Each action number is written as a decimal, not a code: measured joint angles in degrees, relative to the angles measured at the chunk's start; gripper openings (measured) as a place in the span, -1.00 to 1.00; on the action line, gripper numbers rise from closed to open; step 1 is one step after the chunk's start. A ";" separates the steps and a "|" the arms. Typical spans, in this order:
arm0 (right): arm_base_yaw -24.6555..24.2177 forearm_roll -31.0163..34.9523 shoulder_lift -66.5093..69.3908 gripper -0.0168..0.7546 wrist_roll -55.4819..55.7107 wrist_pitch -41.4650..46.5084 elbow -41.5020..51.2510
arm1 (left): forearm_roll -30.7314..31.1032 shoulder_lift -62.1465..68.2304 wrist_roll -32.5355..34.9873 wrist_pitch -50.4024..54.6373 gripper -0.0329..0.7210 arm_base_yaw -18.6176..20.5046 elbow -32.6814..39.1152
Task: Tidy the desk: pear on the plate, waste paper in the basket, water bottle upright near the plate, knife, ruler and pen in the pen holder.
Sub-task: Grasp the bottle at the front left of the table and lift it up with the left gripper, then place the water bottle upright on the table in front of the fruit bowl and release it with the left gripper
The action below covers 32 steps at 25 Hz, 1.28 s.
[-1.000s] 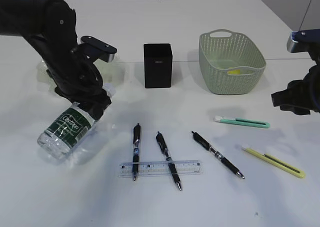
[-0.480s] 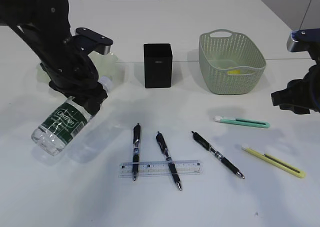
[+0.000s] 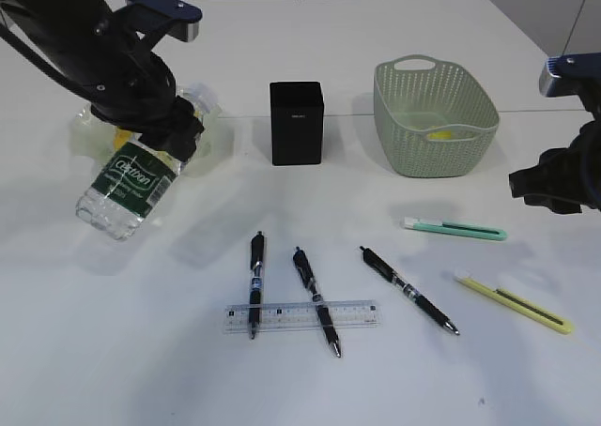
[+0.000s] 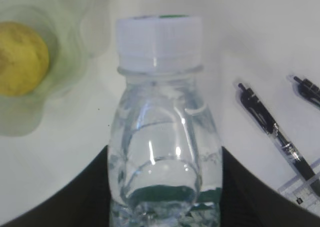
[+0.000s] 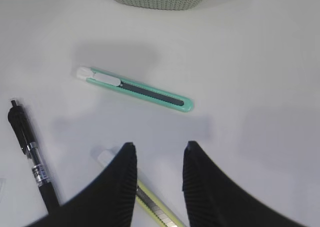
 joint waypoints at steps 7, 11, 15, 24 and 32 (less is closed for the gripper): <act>0.00 0.03 0.00 -0.34 0.04 0.00 0.00 | 0.00 -2.97 0.00 -5.34 0.08 0.00 0.50; 0.00 0.12 0.00 -0.34 0.04 0.00 0.00 | 0.00 -3.50 0.00 -7.64 0.08 0.00 0.59; 0.00 0.12 0.00 -0.34 0.04 0.00 0.00 | -0.33 -3.50 0.00 -10.39 0.08 0.00 1.09; 0.00 0.12 0.00 -0.34 0.04 0.00 0.00 | -1.27 -6.00 0.00 -24.51 0.08 0.00 10.75; 0.00 0.12 0.00 -0.34 0.04 0.00 0.00 | -1.27 -10.97 0.00 -43.22 0.08 0.00 21.33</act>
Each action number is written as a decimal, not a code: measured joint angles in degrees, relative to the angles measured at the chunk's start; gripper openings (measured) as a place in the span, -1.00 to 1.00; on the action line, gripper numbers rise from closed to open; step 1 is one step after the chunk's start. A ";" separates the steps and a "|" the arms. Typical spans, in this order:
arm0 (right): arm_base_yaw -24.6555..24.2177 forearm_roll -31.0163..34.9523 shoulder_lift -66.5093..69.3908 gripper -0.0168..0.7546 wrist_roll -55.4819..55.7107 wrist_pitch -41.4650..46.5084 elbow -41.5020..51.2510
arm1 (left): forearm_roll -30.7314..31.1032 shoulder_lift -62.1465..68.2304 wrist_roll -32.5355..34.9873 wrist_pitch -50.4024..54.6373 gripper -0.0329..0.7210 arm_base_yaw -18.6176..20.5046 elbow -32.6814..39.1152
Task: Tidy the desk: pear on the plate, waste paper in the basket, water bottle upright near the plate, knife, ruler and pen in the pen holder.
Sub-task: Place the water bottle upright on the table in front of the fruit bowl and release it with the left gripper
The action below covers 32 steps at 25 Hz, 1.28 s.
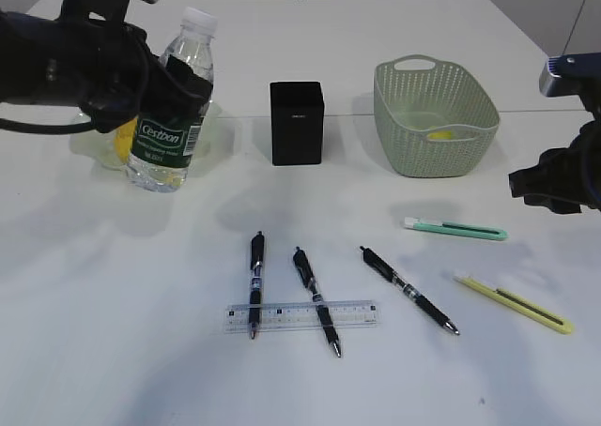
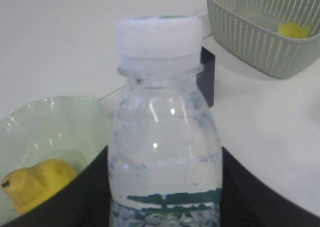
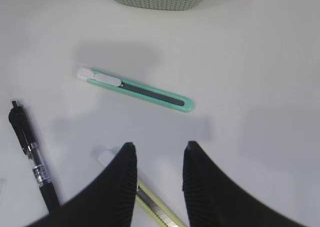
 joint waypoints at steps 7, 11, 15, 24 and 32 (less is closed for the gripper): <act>0.00 0.00 0.00 -0.34 0.00 -0.05 0.00 | -1.90 -0.41 0.00 -8.42 0.08 0.00 5.31; 0.00 0.00 0.00 -0.34 0.00 -0.05 0.00 | -2.22 -0.41 0.00 -9.98 0.08 0.00 5.28; 0.00 0.00 0.00 -0.34 0.00 -0.05 0.00 | -2.35 -0.41 0.00 -11.16 0.08 0.00 5.28; 0.00 0.00 0.00 -0.34 0.00 -0.05 0.00 | -5.10 -0.41 0.00 -12.25 0.08 0.71 5.28; 0.00 0.00 0.00 -0.34 0.00 -0.14 0.00 | -7.53 -0.50 0.00 -21.12 0.08 4.18 7.00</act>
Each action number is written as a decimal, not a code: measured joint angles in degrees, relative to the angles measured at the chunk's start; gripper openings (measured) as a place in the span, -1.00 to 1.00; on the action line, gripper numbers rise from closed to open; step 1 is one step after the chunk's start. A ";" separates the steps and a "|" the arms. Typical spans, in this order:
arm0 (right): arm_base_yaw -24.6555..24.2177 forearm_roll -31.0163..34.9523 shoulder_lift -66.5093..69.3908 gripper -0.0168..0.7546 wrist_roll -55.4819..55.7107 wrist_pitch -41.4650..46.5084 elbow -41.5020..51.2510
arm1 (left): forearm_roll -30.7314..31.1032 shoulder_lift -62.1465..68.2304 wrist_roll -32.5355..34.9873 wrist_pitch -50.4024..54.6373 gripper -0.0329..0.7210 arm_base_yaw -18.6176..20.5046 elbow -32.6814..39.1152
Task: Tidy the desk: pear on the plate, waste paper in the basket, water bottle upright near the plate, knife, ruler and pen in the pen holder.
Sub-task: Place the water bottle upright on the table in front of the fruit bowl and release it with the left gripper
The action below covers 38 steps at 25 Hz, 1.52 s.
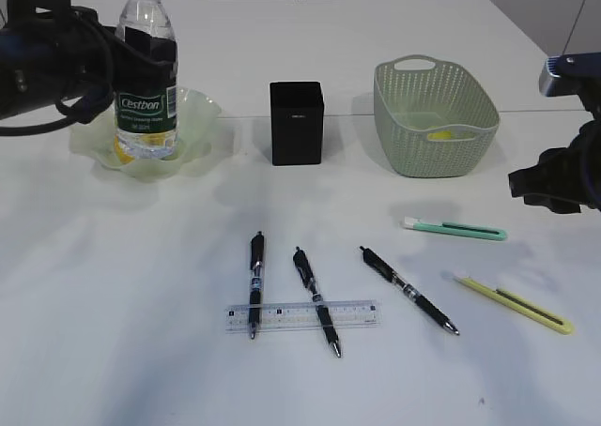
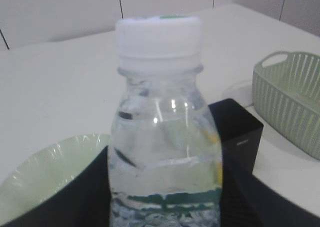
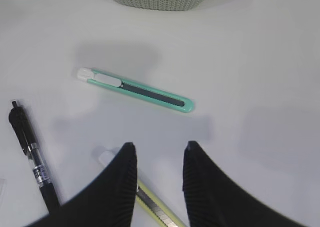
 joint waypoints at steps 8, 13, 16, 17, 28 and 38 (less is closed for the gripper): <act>0.00 -0.36 0.00 -0.34 0.00 0.00 0.00 | -0.13 0.00 0.00 -22.48 0.08 0.09 9.85; 0.00 -1.00 0.00 -0.34 0.00 -0.04 0.00 | -0.13 0.00 0.00 -30.79 0.08 0.09 13.90; 0.00 -1.54 0.00 -0.34 0.00 -0.13 0.00 | -0.13 0.22 0.00 -36.07 0.08 0.09 15.32; 0.00 -1.64 0.00 -0.34 0.00 -0.17 0.00 | -0.13 0.64 0.00 -37.70 0.08 0.09 15.55; 0.00 -2.07 0.00 -0.34 0.00 -1.84 0.00 | 2.65 10.32 0.00 -41.62 0.08 0.09 15.92; 0.00 -3.49 0.00 -0.34 0.00 -2.46 0.00 | 2.77 15.81 -0.67 -41.75 0.08 0.21 15.92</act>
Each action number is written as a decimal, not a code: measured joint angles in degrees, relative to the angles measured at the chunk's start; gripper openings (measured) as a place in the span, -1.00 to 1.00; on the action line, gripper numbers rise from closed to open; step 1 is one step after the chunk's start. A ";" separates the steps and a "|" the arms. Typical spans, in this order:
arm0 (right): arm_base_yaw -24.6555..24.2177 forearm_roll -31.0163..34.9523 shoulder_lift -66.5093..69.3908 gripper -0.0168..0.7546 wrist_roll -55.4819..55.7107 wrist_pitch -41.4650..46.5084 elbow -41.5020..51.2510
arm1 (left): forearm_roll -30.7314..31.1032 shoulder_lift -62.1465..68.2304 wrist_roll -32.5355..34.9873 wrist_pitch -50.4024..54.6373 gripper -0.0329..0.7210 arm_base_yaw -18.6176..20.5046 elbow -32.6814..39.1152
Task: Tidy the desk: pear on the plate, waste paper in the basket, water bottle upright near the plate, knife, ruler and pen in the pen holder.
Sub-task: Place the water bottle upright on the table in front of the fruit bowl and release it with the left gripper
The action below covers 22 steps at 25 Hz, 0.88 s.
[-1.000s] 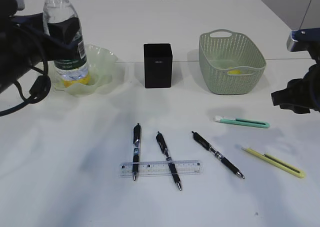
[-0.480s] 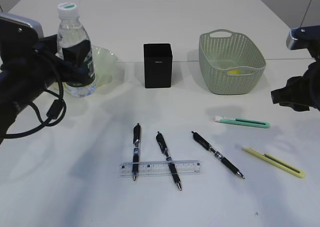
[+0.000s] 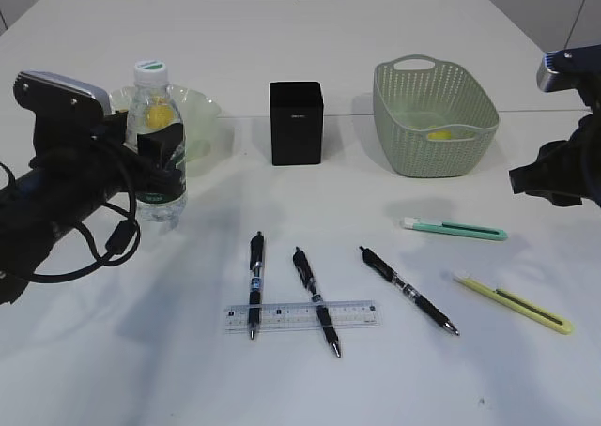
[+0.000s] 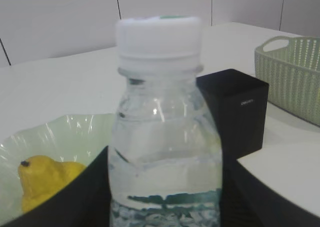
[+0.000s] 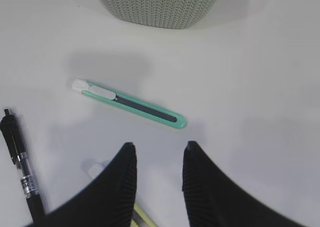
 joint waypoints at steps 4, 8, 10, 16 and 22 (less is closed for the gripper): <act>0.00 -0.10 0.00 -0.34 0.00 0.00 0.00 | 0.00 1.76 0.00 0.10 0.08 0.81 -0.29; 0.00 -0.10 0.00 -0.34 0.00 -0.10 0.00 | 0.00 2.93 0.00 0.10 0.08 1.78 -1.26; 0.00 -0.10 0.00 -0.34 0.00 -0.10 0.00 | 0.00 3.55 0.00 0.00 0.08 2.06 -1.99; 0.00 -0.21 -0.02 -0.34 0.00 -0.10 0.00 | 0.11 5.52 -0.60 0.01 0.08 2.06 -3.96; 0.00 -0.21 -0.02 -0.34 0.00 -0.20 0.00 | 0.11 8.35 -0.99 -0.26 0.08 2.06 -3.96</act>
